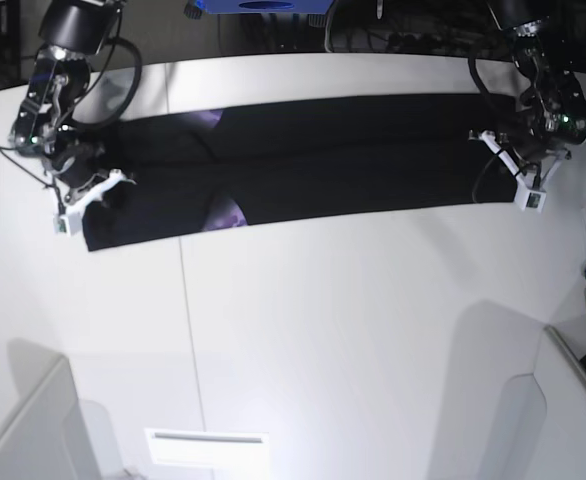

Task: Fold the T-shirt properly
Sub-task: 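Grasp the folded strip's end with the left gripper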

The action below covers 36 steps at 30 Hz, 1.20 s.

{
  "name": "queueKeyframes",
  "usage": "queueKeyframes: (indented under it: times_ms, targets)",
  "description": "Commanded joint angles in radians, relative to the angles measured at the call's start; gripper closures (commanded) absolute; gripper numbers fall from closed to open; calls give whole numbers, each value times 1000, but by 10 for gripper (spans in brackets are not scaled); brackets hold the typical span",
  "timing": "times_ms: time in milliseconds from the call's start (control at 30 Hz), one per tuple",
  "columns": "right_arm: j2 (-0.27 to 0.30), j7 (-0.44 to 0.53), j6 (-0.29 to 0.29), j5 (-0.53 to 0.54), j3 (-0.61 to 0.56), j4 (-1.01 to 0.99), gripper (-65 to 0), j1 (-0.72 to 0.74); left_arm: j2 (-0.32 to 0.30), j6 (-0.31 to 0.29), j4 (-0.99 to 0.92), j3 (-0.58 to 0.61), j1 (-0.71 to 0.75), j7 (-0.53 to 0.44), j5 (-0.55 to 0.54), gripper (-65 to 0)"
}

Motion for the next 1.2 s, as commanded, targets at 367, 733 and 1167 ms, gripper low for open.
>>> queueKeyframes:
  times_ms: [367,733,1167]
  targets:
    - [20,-32,-13,-21,-8,184,0,71,-17,-5,102,-73,-142,25,4,0]
    - [-49,-29,-12,-21,-127,566,0,-147,-89,-5,200,-292,113,111,-427,0]
    - [-97,-26,-10,-23,-130,560,0,-191,-80,-8,-16,-282,140,-27,-565,-578]
